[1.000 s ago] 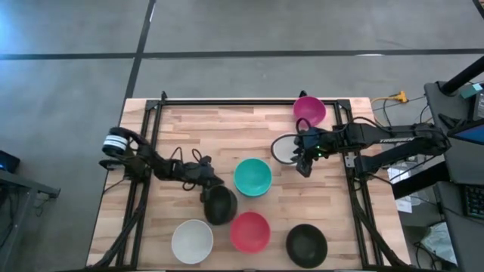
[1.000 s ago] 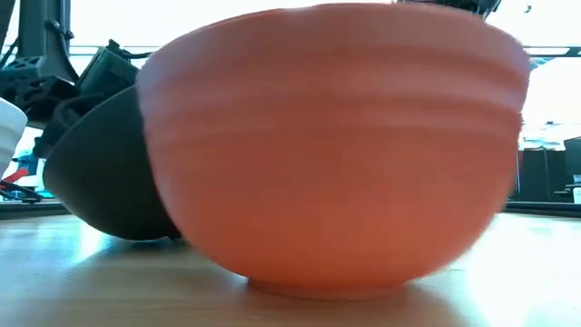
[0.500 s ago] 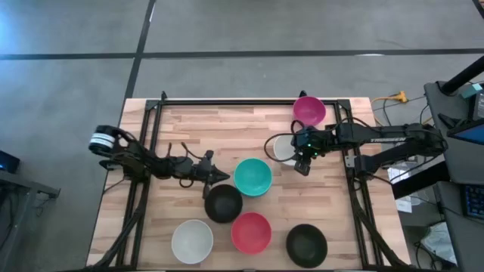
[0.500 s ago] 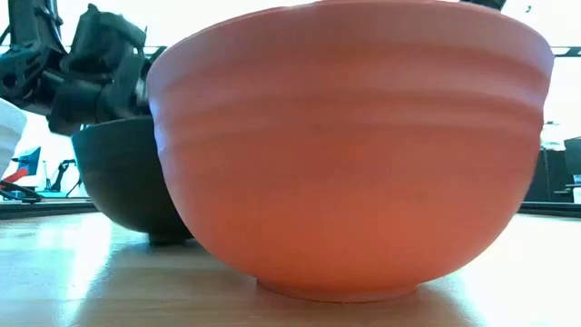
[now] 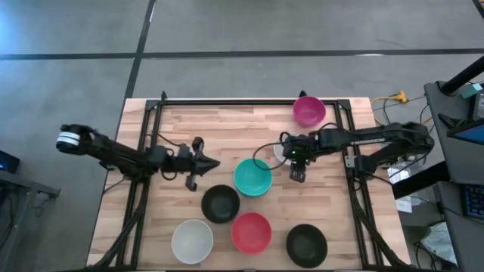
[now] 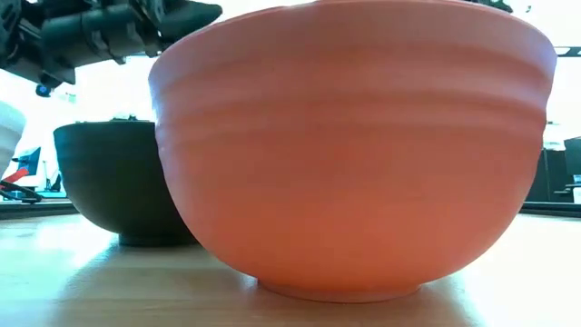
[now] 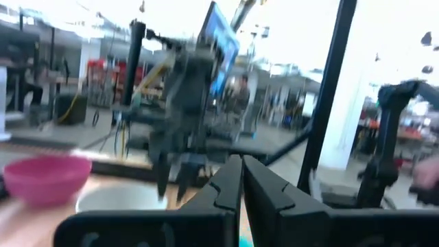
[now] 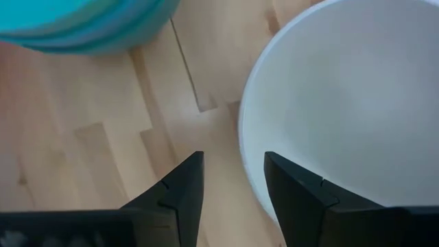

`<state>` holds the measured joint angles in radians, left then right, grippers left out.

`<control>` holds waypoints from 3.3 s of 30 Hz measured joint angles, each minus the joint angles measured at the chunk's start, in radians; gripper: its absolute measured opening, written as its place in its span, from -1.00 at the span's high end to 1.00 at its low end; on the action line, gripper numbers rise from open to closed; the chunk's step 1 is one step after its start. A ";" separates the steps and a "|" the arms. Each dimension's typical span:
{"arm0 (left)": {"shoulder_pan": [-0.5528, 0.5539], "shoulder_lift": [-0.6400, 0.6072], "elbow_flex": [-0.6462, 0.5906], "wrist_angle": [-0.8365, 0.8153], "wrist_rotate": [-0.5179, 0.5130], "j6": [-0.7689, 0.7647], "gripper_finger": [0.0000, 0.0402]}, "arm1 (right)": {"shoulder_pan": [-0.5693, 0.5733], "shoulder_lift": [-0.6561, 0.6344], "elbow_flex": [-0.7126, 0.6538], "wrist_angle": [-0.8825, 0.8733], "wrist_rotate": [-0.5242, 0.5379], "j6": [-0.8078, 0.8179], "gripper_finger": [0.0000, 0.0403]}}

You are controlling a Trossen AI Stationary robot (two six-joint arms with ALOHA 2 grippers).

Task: Nest bowls inside each other
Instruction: Stack the top white bowl on top of the light blue bowl

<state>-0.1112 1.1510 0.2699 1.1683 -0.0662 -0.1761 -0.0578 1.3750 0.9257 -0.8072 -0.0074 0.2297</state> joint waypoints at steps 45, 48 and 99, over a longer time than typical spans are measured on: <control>0.000 -0.207 0.014 0.001 0.001 0.000 1.00 | 0.138 -0.230 0.280 0.110 0.057 -0.323 0.96; 0.000 -0.207 0.014 0.001 0.001 0.000 1.00 | 0.218 -0.175 0.349 0.063 0.130 -0.496 0.96; 0.000 -0.211 0.013 0.002 0.002 0.000 1.00 | 0.310 0.520 0.779 -0.317 0.079 -0.712 0.96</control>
<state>-0.1112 0.9398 0.2832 1.1703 -0.0639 -0.1761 0.2520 1.8954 1.7047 -1.1239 0.0712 -0.4820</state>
